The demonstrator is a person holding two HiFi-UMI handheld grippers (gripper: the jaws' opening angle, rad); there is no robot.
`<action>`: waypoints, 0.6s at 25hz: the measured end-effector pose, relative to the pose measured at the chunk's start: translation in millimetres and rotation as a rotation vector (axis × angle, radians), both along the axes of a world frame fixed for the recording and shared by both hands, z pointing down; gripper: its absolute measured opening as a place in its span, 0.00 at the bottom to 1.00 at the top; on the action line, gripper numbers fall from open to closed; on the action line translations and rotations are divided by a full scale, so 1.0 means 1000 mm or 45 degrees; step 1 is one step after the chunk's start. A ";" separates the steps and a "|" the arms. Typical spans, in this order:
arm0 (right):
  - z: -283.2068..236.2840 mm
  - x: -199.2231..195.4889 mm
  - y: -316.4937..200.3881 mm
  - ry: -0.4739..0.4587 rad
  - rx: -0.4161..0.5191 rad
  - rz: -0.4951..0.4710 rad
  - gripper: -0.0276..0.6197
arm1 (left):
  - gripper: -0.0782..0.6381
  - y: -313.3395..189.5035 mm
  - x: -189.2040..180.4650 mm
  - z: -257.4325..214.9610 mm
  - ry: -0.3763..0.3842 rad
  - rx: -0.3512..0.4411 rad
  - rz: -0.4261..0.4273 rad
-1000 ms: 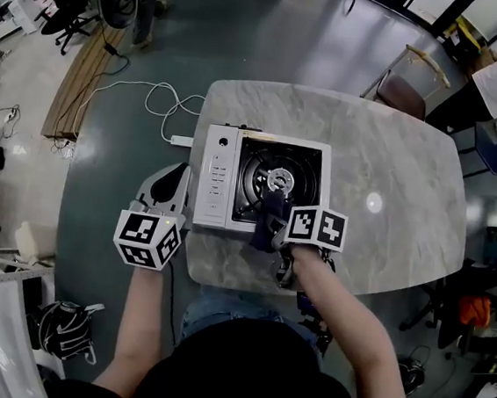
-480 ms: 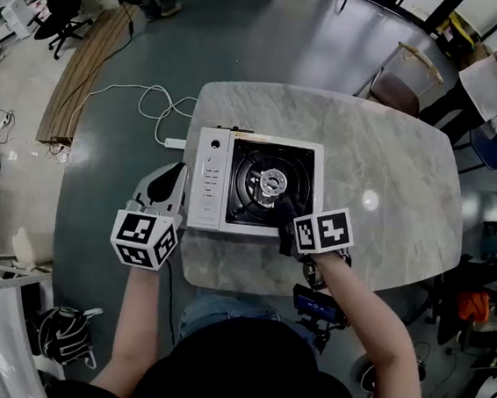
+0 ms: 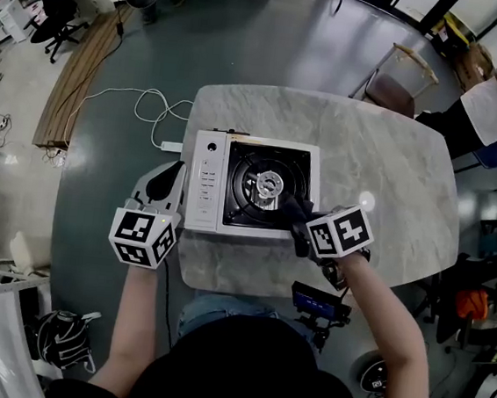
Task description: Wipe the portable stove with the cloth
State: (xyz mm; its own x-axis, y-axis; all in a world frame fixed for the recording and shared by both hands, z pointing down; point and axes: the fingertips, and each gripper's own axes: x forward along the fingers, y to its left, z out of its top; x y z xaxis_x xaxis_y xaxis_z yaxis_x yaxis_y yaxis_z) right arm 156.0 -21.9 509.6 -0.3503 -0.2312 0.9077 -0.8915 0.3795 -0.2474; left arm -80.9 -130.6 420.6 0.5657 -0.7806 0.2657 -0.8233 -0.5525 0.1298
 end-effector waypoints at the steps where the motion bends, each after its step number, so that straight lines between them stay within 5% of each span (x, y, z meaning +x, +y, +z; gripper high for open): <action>1: -0.008 0.003 -0.002 -0.030 0.006 -0.002 0.16 | 0.13 0.000 0.000 -0.001 0.000 0.001 0.001; 7: -0.034 0.024 -0.013 -0.117 0.075 -0.066 0.16 | 0.13 0.001 0.000 -0.001 -0.003 0.005 0.002; 11: -0.028 0.029 -0.019 -0.054 0.114 -0.211 0.16 | 0.13 0.003 -0.004 -0.001 -0.007 0.006 -0.014; 15: 0.000 0.030 -0.016 0.025 0.031 -0.332 0.16 | 0.13 0.004 -0.009 0.000 -0.017 0.002 -0.030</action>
State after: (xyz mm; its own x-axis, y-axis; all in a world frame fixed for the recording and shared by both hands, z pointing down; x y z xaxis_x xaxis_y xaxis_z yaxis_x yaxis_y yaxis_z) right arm 186.2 -38.3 510.0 -0.3831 -0.1574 0.9102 -0.7672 0.6031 -0.2186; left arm -90.2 -126.4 420.3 0.5438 -0.7940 0.2717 -0.8376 -0.5334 0.1178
